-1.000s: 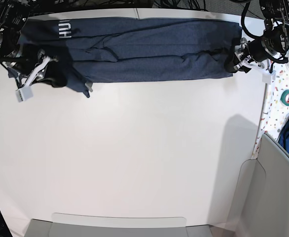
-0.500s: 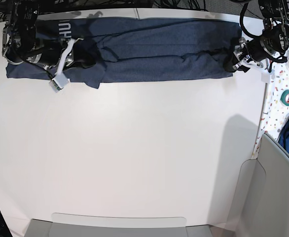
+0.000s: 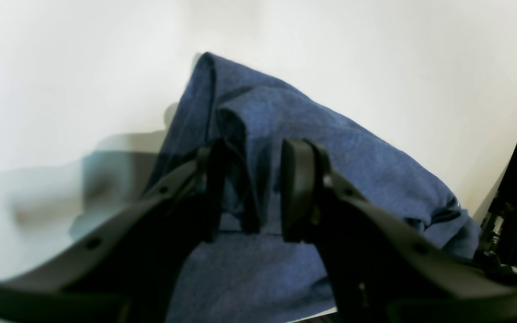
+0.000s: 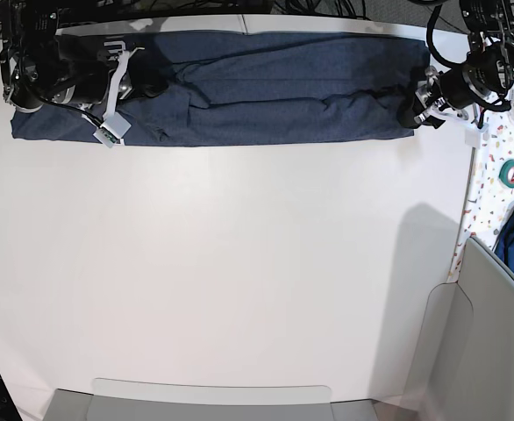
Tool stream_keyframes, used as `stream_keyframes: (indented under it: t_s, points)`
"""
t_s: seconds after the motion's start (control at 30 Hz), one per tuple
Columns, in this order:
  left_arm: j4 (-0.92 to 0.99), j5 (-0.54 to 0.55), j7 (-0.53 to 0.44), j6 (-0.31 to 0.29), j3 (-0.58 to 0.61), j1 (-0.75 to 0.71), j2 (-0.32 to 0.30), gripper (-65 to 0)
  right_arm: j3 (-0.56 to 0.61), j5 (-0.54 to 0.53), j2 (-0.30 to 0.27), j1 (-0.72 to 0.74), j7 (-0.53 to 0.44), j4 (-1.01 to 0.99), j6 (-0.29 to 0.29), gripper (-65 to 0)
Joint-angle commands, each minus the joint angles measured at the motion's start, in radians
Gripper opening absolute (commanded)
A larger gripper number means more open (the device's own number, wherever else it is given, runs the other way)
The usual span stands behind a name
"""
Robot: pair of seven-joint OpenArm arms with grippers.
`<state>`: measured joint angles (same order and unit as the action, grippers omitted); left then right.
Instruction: Layout the t-shirt on the table in an organized manner, then fold the t-shirt properly
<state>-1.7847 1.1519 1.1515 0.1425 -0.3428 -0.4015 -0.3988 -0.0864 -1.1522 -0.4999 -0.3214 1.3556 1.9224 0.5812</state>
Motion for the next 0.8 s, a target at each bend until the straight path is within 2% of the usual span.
stream_keyframes:
  t_s: [0.0, 0.53, 0.6, 0.77]
  points:
    - [-0.013, 0.017, -0.003, -0.001, -0.005, 0.003, -0.013, -44.1, -0.006, -0.016, -0.015, -0.003, -0.012, 0.018, 0.007, -64.4]
    - [-0.013, 0.017, -0.003, -0.001, -0.012, 0.003, -0.013, -44.0, -0.003, -0.021, -0.105, -0.035, -0.012, 0.018, 0.007, -63.9]
    - [-0.013, 0.017, -0.003, -0.001, -0.012, 0.005, -0.013, -44.0, -0.003, -0.021, -0.121, -0.04, -0.012, 0.018, 0.007, -59.4]
    - [-0.013, 0.017, -0.003, -0.001, -0.012, 0.006, -0.013, -44.0, -0.003, -0.022, -0.127, -0.049, -0.012, 0.018, 0.007, -37.9]
